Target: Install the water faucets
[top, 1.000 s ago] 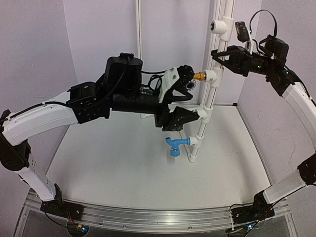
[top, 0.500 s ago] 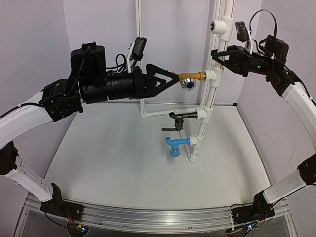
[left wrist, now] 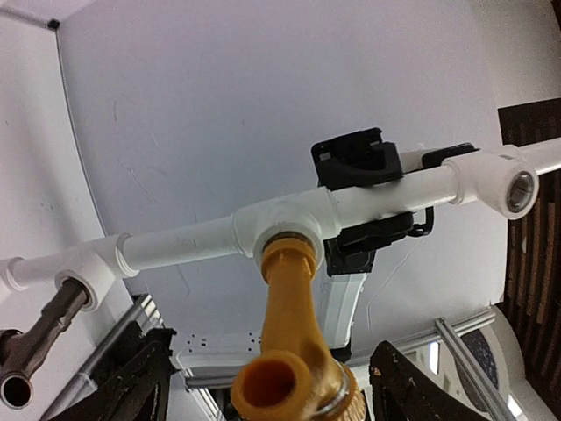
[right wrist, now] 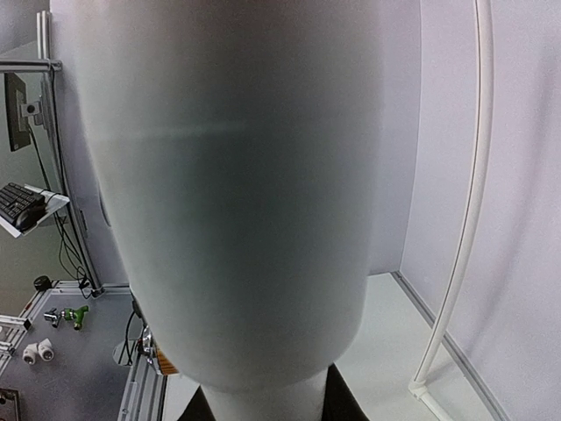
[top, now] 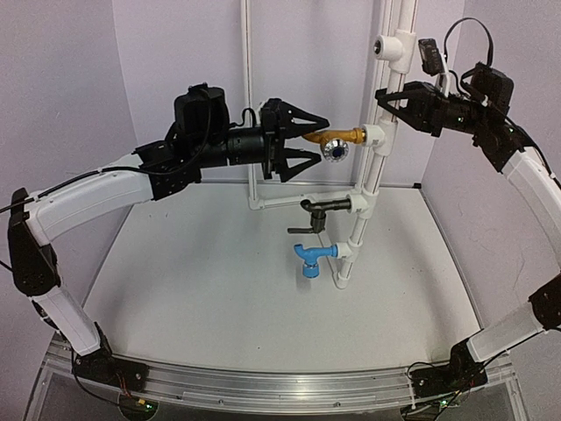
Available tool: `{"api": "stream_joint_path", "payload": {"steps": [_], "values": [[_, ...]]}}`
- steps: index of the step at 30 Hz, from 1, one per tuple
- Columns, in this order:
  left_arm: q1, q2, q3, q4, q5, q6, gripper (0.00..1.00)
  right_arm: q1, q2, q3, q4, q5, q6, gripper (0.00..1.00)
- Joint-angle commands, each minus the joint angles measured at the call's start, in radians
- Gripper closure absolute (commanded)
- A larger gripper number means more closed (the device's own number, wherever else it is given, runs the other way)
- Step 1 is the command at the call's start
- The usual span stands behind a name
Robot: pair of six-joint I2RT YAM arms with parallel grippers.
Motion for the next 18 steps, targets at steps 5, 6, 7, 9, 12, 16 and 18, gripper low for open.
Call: {"api": "stream_joint_path", "payload": {"steps": [5, 6, 7, 9, 12, 16, 18], "values": [[-0.001, 0.096, 0.123, 0.121, 0.171, -0.071, 0.27, 0.001, 0.016, -0.04, -0.199, 0.015, 0.12, 1.0], [-0.001, 0.101, 0.124, 0.125, 0.178, -0.064, 0.3, 0.0, 0.015, -0.041, -0.199, 0.014, 0.12, 1.0], [-0.001, 0.106, 0.128, 0.124, 0.183, -0.048, 0.32, 0.0, 0.014, -0.041, -0.199, 0.014, 0.12, 1.0], [-0.001, 0.114, 0.142, 0.102, 0.182, 0.006, 0.39, 0.0, 0.011, -0.044, -0.2, 0.013, 0.112, 1.0], [-0.001, 0.118, 0.152, 0.084, 0.184, 0.078, 0.44, 0.0, 0.004, -0.048, -0.202, 0.011, 0.1, 1.0], [0.001, 0.131, 0.164, 0.08, 0.219, 0.146, 0.45, 0.0, 0.007, -0.046, -0.202, 0.006, 0.102, 1.0], [0.001, 0.146, 0.18, 0.074, 0.249, 0.159, 0.45, 0.001, 0.01, -0.041, -0.202, 0.004, 0.104, 1.0]]}}
